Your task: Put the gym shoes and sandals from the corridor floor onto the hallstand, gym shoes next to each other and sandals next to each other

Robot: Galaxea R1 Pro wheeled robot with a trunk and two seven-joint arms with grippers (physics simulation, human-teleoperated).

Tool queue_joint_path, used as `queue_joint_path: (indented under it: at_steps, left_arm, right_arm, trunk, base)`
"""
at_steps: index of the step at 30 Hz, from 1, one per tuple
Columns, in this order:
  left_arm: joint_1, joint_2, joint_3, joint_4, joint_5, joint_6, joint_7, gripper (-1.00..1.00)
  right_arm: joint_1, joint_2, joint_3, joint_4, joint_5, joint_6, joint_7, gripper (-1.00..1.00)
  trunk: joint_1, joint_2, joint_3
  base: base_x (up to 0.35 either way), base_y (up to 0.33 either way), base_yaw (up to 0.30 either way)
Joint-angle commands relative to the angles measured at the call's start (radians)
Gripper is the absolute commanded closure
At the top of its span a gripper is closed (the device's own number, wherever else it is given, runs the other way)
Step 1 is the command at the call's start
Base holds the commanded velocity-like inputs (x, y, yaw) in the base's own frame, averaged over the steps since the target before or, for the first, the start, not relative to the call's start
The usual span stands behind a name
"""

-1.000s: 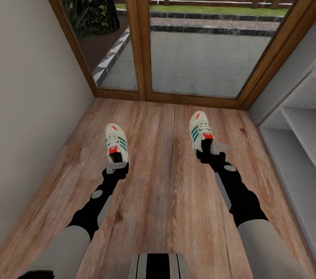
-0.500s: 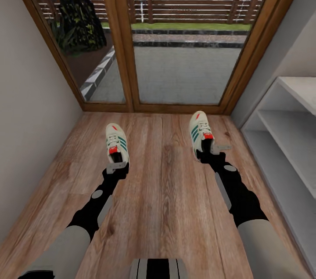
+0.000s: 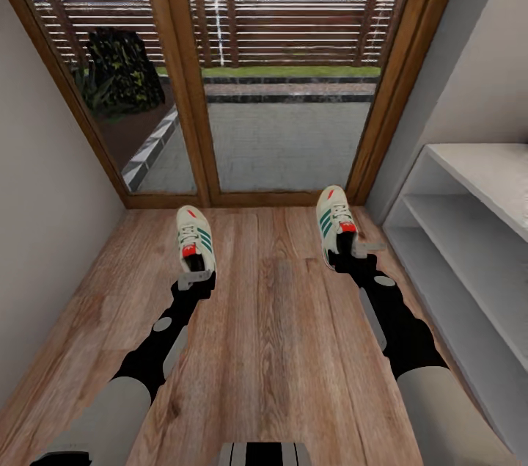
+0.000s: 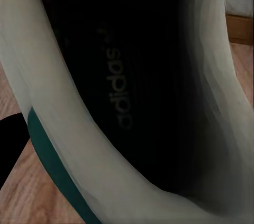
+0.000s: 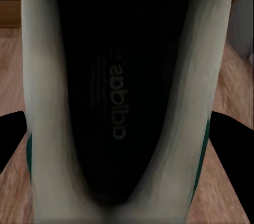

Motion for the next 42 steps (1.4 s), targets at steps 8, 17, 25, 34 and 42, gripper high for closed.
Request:
queue_joint_path:
  at_steps: [8,17,25,34,42]
  left_arm:
    - [0.0,-0.001,0.003,0.001,0.007,-0.002,-0.004,1.0]
    - [0.0,-0.001,0.003,0.001,0.007,-0.002,-0.004,1.0]
    - [0.0,-0.001,0.003,0.002,0.007,-0.002,-0.004,1.0]
    - [0.0,-0.001,0.003,0.001,0.007,-0.002,-0.004,1.0]
    - [0.0,-0.001,0.004,0.002,0.007,-0.002,-0.004,1.0]
  right_arm:
    - [0.0,0.0,0.0,-0.001,0.0,0.006,-0.003,1.0]
    - [0.0,0.0,0.0,-0.001,0.0,0.006,-0.003,1.0]
    - [0.0,0.0,0.0,0.0,0.0,0.006,-0.003,1.0]
    - [0.0,0.0,0.0,0.0,0.0,0.006,-0.003,1.0]
    - [0.0,0.0,0.0,0.0,0.0,0.006,-0.003,1.0]
  trunk:
    - [-0.007,0.009,0.042]
    - [-0.03,0.051,0.075]
    - [-0.038,0.065,0.093]
    - [-0.061,0.107,0.126]
    - [-0.061,0.107,0.13]
  base:
    - [0.0,0.0,-0.144]
    - [0.0,0.0,-0.141]
    - [0.0,0.0,-0.14]
    - [0.0,0.0,-0.14]
    - [-0.035,0.033,-0.05]
